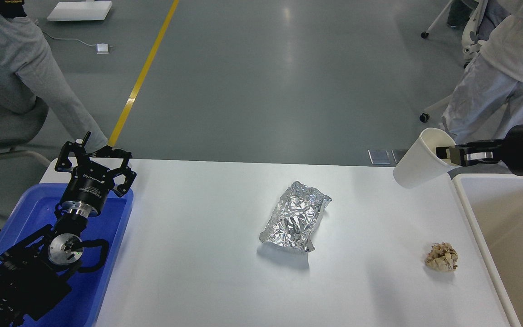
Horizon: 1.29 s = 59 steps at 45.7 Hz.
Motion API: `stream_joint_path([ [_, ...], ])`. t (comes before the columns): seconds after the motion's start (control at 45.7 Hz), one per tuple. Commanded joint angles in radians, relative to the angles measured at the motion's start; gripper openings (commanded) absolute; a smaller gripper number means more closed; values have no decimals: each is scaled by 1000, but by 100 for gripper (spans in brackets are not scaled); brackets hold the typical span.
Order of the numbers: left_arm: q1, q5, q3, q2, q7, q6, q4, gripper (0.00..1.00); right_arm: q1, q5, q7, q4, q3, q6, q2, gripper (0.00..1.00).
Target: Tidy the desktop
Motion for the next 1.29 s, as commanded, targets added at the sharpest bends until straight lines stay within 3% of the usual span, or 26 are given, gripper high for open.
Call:
stream_joint_path([
  [0.0, 0, 0, 0, 0, 0, 0, 0, 100, 14, 7, 2, -2, 3, -1, -81, 0],
  [0.153, 0, 0, 0, 0, 0, 0, 0, 100, 13, 59, 8, -13, 18, -58, -164, 0],
  [0.372, 0, 0, 0, 0, 0, 0, 0, 100, -93, 384, 17, -146, 7, -197, -204, 0],
  [0.525, 2, 0, 0, 0, 0, 0, 0, 100, -223, 663, 46, -220, 6, -311, -198, 0],
  [0.613, 0, 0, 0, 0, 0, 0, 0, 100, -296, 792, 89, -263, 7, -363, -181, 0],
  [0.7, 2, 0, 0, 0, 0, 0, 0, 100, -354, 933, 132, -303, 9, -412, -158, 0],
  [0.853, 2, 0, 0, 0, 0, 0, 0, 100, -461, 1165, 158, -375, 12, -437, -107, 0],
  [1.05, 0, 0, 0, 0, 0, 0, 0, 100, -596, 1350, 160, -508, 18, -447, 3, 0],
  [1.269, 2, 0, 0, 0, 0, 0, 0, 100, -736, 1475, 151, -764, 21, -441, 221, 0],
])
